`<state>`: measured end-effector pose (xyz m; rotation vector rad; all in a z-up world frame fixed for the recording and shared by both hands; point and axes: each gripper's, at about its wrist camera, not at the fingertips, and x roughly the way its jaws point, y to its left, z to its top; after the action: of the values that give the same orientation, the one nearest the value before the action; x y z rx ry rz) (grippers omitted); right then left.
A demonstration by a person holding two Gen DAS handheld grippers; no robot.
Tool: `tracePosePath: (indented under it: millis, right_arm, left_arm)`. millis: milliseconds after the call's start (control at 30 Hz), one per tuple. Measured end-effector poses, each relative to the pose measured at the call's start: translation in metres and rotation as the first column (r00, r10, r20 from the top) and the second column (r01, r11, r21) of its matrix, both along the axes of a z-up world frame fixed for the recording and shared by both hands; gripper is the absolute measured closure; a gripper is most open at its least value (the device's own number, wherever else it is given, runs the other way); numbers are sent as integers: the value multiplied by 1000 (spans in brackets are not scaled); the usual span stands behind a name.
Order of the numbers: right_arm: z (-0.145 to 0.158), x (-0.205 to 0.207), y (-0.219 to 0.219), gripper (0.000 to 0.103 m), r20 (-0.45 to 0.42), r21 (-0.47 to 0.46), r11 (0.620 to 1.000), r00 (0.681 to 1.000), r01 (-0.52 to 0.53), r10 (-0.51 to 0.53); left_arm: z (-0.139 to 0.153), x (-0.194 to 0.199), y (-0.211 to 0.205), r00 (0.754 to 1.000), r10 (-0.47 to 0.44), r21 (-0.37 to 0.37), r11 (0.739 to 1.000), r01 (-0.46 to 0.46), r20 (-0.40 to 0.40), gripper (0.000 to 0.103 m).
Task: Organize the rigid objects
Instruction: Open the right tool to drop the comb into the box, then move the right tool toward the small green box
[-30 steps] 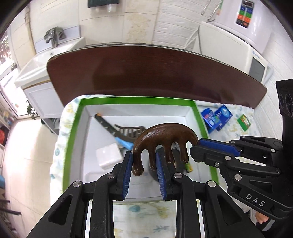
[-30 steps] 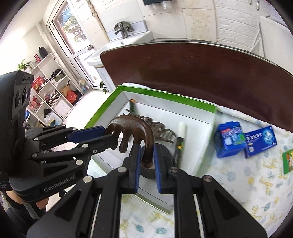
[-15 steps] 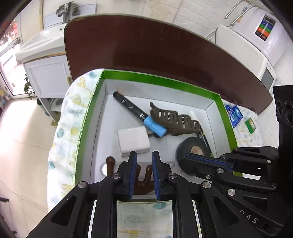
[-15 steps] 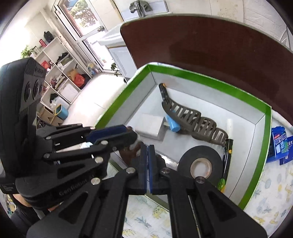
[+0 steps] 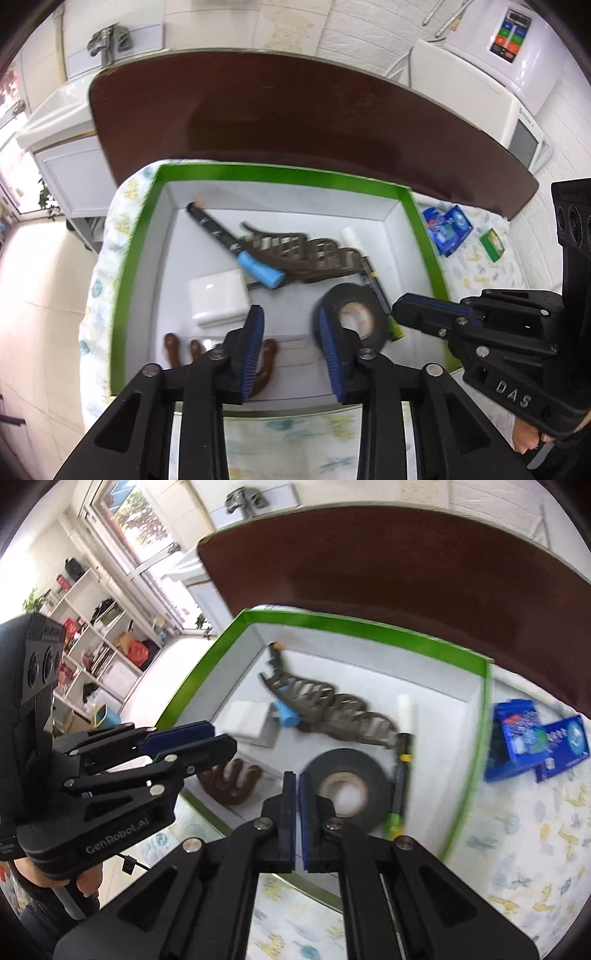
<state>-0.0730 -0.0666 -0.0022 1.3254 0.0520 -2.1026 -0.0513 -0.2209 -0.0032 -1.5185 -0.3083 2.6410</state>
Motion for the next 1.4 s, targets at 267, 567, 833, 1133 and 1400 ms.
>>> tracePosePath:
  millis: [267, 567, 833, 1133, 1400]
  right_arm:
    - [10, -17, 111, 98, -9, -47, 979, 980, 197, -197]
    - [-8, -38, 274, 94, 17, -68, 873, 876, 482, -482]
    - [-38, -79, 381, 86, 74, -67, 781, 784, 621, -617]
    - [-55, -125, 402, 85, 139, -141, 799, 811, 584, -568]
    - [-67, -145, 401, 84, 176, -142, 806, 816, 574, -550]
  left_arm:
    - [20, -23, 90, 991, -133, -5, 991, 133, -11, 71]
    - [3, -68, 226, 962, -266, 45, 964, 264, 56, 70]
    - [-35, -126, 322, 959, -246, 134, 964, 228, 141, 71]
    - [-63, -174, 359, 964, -131, 178, 980, 91, 231, 70]
    - [-78, -190, 366, 960, -77, 204, 979, 21, 268, 71]
